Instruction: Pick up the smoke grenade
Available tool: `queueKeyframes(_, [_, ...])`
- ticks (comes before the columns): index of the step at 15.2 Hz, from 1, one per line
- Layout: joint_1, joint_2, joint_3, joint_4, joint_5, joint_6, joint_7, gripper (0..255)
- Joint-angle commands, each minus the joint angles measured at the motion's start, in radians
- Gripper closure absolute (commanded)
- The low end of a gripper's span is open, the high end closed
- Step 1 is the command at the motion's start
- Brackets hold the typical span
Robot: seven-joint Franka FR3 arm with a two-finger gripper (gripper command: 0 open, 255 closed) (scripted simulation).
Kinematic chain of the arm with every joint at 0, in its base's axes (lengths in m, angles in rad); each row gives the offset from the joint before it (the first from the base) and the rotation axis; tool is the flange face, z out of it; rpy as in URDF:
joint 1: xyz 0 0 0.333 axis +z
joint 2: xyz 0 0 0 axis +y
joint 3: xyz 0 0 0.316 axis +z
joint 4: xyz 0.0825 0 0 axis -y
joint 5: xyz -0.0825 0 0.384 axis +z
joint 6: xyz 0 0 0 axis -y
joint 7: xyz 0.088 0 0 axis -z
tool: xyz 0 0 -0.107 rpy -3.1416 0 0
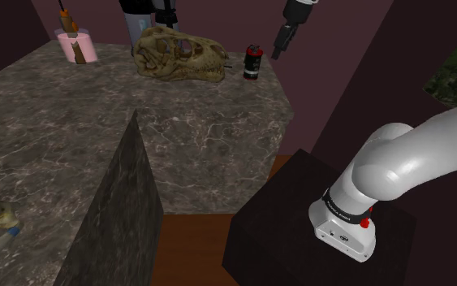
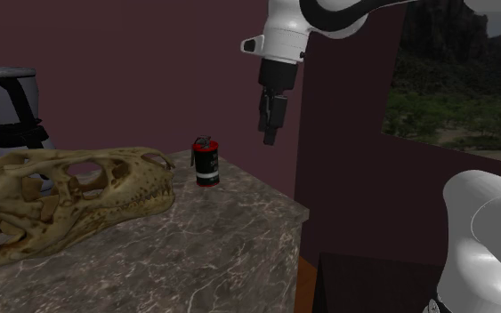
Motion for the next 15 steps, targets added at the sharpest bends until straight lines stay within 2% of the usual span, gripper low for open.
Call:
queueKeyframes(1, [0.008, 0.071, -0.037, 0.04, 0.01, 0.035, -0.057, 0])
queueKeyframes(7, [0.025, 0.288, -0.145, 0.185, 0.084, 0.105, -0.242, 0])
queueKeyframes(11, [0.021, 0.452, -0.2, 0.313, 0.173, 0.122, -0.376, 0])
queueKeyframes(15, [-0.011, 0.628, -0.229, 0.472, 0.282, 0.109, -0.505, 0])
